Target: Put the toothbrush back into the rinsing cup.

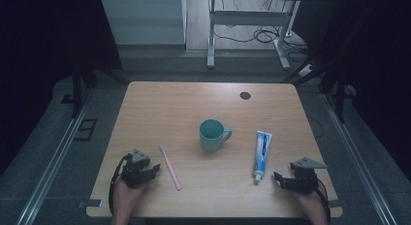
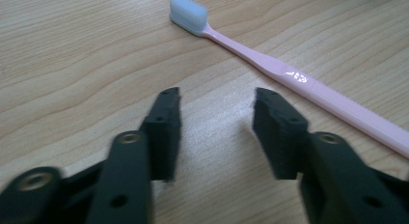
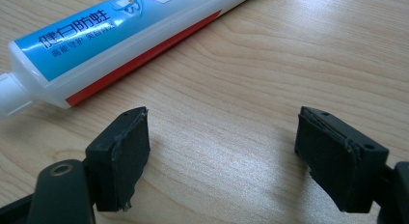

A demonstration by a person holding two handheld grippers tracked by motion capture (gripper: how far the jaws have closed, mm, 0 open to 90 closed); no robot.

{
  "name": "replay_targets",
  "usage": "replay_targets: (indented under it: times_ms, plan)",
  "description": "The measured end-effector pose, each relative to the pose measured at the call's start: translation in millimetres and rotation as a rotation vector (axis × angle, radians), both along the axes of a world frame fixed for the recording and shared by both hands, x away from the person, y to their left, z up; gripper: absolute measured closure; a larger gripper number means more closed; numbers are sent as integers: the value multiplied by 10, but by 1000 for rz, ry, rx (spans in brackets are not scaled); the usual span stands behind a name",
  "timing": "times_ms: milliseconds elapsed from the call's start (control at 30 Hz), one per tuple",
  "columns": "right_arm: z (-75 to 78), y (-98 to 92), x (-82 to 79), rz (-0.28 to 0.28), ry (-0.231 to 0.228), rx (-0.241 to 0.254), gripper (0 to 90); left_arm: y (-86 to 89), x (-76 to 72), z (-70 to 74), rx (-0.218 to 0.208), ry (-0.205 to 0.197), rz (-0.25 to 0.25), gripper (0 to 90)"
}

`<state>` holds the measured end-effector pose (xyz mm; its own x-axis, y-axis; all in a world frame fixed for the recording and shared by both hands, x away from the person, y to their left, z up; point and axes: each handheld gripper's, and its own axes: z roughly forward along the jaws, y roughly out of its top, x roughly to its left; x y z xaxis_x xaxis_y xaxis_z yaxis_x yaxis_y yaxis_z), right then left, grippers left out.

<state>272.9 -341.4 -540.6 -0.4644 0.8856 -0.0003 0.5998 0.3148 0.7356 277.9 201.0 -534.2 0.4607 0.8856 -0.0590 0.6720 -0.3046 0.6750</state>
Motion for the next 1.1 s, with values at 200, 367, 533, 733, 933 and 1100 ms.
replay_targets:
  times_ms: [200,367,533,733,933,1100]
  plan:
    - [-2,9,9,1,-1,-2,190,-35,68,4,-7,18,-4,726]
    - [-2,17,17,0,0,-2,188,-71,129,2,-5,21,-7,777]
    - [-1,23,21,-4,3,-2,187,-140,211,8,12,20,-21,786]
    - [-1,26,24,-6,3,-2,187,-238,371,11,15,24,-47,811]
    - [0,27,23,-7,4,-1,187,-315,492,14,9,32,-63,843]
    - [0,28,24,-7,4,-2,187,-414,594,24,11,44,-88,848]
